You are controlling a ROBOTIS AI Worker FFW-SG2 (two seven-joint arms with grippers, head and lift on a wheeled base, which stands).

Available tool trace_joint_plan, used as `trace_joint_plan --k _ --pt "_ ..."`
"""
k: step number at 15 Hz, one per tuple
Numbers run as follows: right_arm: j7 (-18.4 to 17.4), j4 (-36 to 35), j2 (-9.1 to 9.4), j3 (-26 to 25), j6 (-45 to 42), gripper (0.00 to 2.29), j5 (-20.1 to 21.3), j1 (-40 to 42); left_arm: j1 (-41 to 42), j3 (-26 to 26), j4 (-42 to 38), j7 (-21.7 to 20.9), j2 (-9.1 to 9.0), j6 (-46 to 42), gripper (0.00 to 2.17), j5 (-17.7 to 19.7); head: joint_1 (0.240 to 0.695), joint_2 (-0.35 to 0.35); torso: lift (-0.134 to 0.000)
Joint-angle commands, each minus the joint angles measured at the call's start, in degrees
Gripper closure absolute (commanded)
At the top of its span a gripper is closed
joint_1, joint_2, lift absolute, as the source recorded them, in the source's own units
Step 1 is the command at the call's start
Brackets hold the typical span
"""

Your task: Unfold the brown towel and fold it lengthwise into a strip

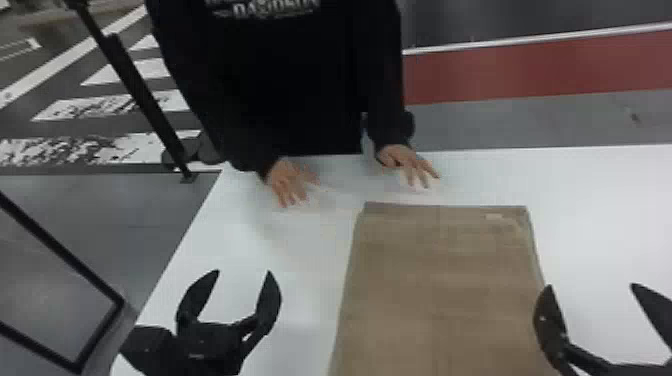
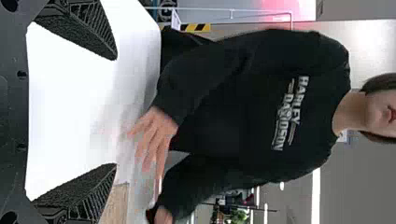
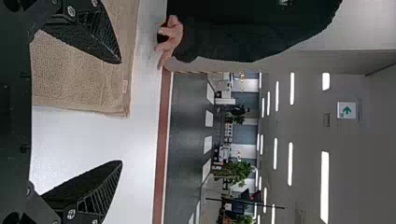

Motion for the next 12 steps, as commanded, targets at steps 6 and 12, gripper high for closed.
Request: trace_joint_plan --k 6,12 --pt "0.7 4.0 0.09 -0.6 9.4 0.12 -0.8 -8.9 -0.2 -0.2 0.3 0.0 -0.15 0.0 0.05 -0.1 0.695 0.274 -0.121" --pt "5.7 15.4 -0.09 -1.2 17.3 0.12 -6.2 -24.2 -1.7 -0.3 1.4 -0.1 0.09 1.2 0.05 0.0 0.695 0.257 -0.121"
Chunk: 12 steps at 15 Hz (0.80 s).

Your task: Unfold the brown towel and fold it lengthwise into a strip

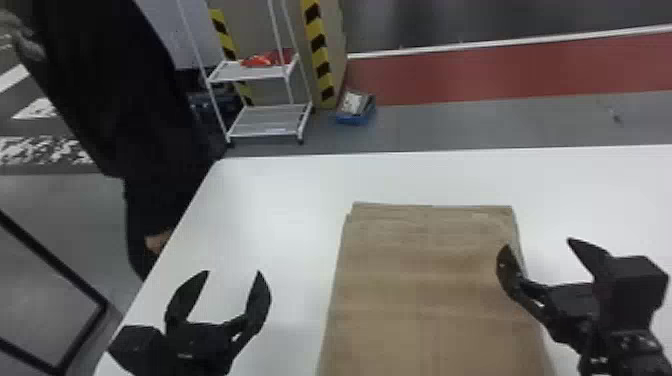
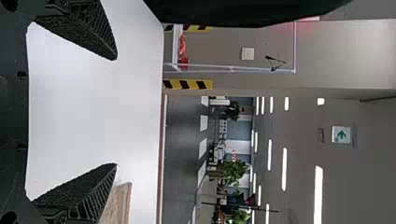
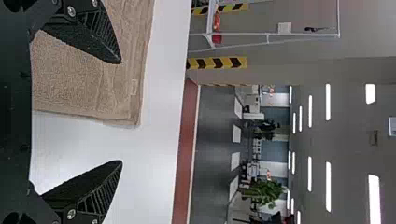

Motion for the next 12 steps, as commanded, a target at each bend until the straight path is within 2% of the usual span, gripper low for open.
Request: trace_joint_plan --k 1,4,6,12 --pt "0.6 4.8 0.00 -0.3 2.8 0.12 -1.9 -5.7 -0.9 -0.1 0.6 -0.3 0.07 0.6 0.05 0.1 0.695 0.258 -0.121" --pt "1.0 11.2 0.00 -0.3 3.9 0.12 -2.6 -12.0 -2.2 -0.6 1.4 -0.4 0.43 1.3 0.05 0.1 0.695 0.245 -0.121" --pt "2.7 16.1 0.00 -0.3 4.2 0.12 -3.5 -16.3 -2.8 -0.9 1.9 -0.4 0.51 1.5 0.05 0.0 0.695 0.232 -0.121" --pt "5.6 24.4 0.17 -0.1 4.8 0.14 -3.5 -22.0 -5.3 -2.6 2.9 -0.5 1.39 4.6 0.05 -0.7 0.695 0.208 -0.121"
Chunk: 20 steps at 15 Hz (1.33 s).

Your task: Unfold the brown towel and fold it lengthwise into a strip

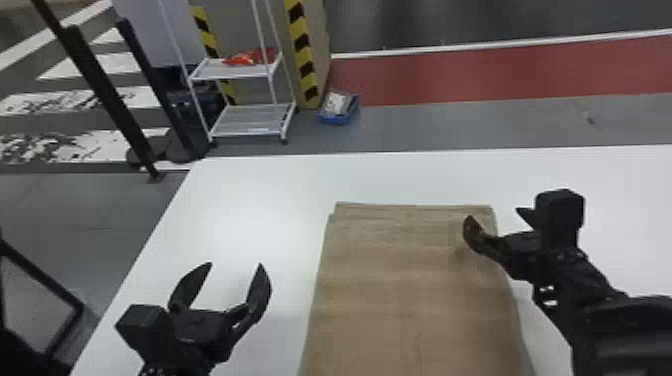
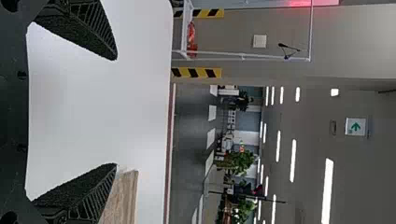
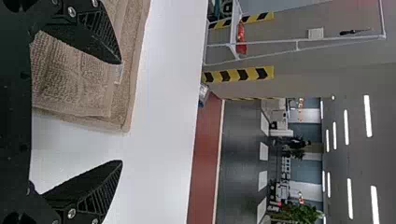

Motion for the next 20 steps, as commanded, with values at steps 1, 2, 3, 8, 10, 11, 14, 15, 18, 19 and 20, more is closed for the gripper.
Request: trace_joint_plan --k 1,2,3,8,10,11,14,15,18,19,20 --pt "1.5 2.2 0.04 0.0 0.4 0.16 0.0 -1.0 -1.1 -1.1 0.6 0.0 0.61 1.7 0.05 -0.2 0.695 0.209 -0.121" --pt "2.6 2.5 0.04 0.0 0.2 0.21 0.2 -1.0 -1.5 -1.4 0.7 -0.1 0.70 1.9 0.05 -0.4 0.695 0.208 -0.121" --pt "2.9 3.0 0.04 0.1 0.2 0.22 0.2 -1.1 -1.7 -1.6 0.7 -0.1 0.70 2.2 0.05 -0.5 0.695 0.207 -0.121" --pt "4.8 3.6 0.04 0.7 -0.1 0.47 0.0 -0.7 -1.8 -1.8 0.7 -0.2 0.70 2.6 0.05 -0.5 0.695 0.208 -0.121" --pt "4.8 3.6 0.13 0.7 -0.8 0.47 -0.3 -0.2 -1.8 -1.8 0.6 -0.2 0.70 2.6 0.05 -0.5 0.695 0.213 -0.121" --pt "4.8 3.6 0.13 0.6 -1.0 0.48 -0.3 -0.2 -1.8 -1.8 0.7 -0.2 0.79 2.6 0.05 -0.5 0.695 0.213 -0.121" --pt "4.8 3.3 0.21 0.4 -1.5 0.65 -0.4 0.2 -1.8 -2.1 0.6 -0.2 0.96 2.6 0.05 -0.5 0.695 0.213 -0.121" --pt "4.5 3.0 0.21 0.4 -2.2 0.65 -0.4 0.6 -1.8 -2.1 0.6 -0.2 1.05 2.6 0.05 -0.5 0.695 0.212 -0.121" --pt "4.4 2.2 0.21 0.4 -2.8 0.65 -0.4 1.0 -1.8 -2.1 0.8 -0.2 1.40 2.6 0.05 -0.4 0.695 0.211 -0.121" --pt "4.4 2.0 0.21 0.4 -2.8 0.65 -0.4 1.0 -1.8 -2.1 1.0 -0.2 1.40 2.6 0.05 -0.3 0.695 0.211 -0.121" --pt "4.4 2.0 0.21 0.4 -2.8 0.65 -0.3 1.0 -1.8 -2.1 1.2 -0.2 1.40 2.6 0.05 -0.3 0.695 0.211 -0.121"
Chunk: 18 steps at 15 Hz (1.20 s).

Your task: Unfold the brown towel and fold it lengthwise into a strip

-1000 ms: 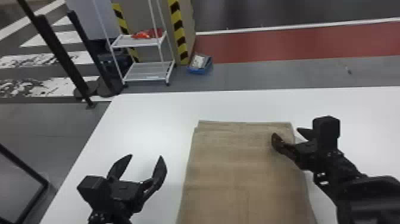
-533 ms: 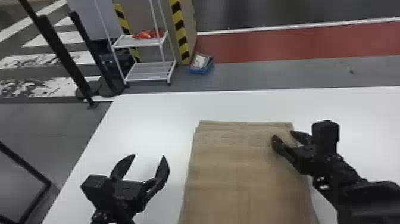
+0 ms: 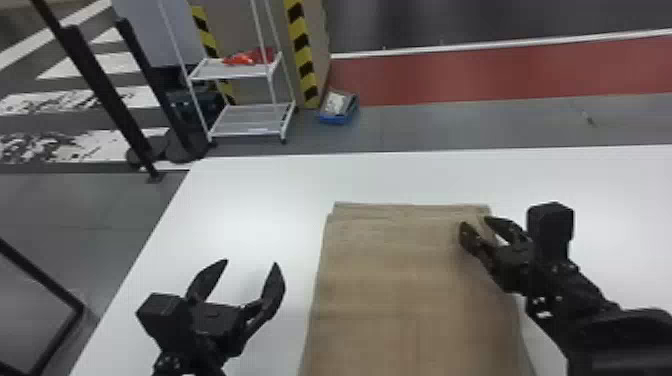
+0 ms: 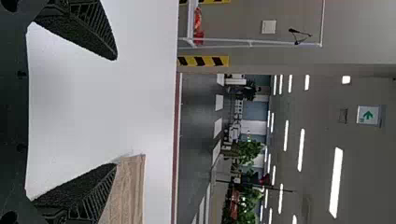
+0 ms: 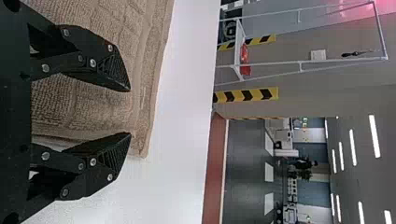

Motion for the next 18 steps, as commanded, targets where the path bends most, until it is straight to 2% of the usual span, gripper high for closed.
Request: trace_joint_plan --k 1,2,4,8,10,13,16,18 --pt "0.0 -0.1 0.09 0.0 0.0 0.65 0.1 0.0 -0.1 0.0 0.3 0.0 0.20 0.0 0.05 0.1 0.695 0.212 -0.121" --pt "0.0 -0.1 0.09 0.0 0.1 0.66 0.1 0.0 -0.1 0.0 0.4 0.0 0.20 0.0 0.05 0.1 0.695 0.213 -0.121" --pt "0.1 0.0 0.09 0.0 0.3 1.26 0.1 -0.1 -0.1 0.0 0.4 0.0 0.29 0.0 0.05 0.1 0.695 0.214 -0.121" --pt "0.4 -0.3 0.00 -0.5 1.0 1.63 0.0 0.5 -0.1 0.0 0.6 0.0 0.46 0.0 0.05 0.2 0.695 0.214 -0.121" --pt "0.4 -4.6 0.00 -0.6 0.8 1.63 0.0 2.6 -0.2 0.0 0.6 0.0 0.46 0.0 0.05 0.2 0.695 0.213 -0.121" --pt "0.4 -16.9 -0.09 1.2 1.2 1.63 0.3 8.6 -0.5 0.7 0.6 -0.1 0.46 0.0 0.05 0.4 0.695 0.220 -0.121" --pt "0.4 -24.8 -0.44 4.6 2.8 1.63 1.9 13.3 -1.0 3.5 0.3 -0.4 0.29 0.0 0.05 1.6 0.695 0.256 -0.121" --pt "0.5 -28.6 -1.94 10.4 3.3 1.63 5.3 16.0 -1.2 5.1 0.5 -0.7 0.11 0.2 0.05 2.5 0.695 0.314 -0.121"
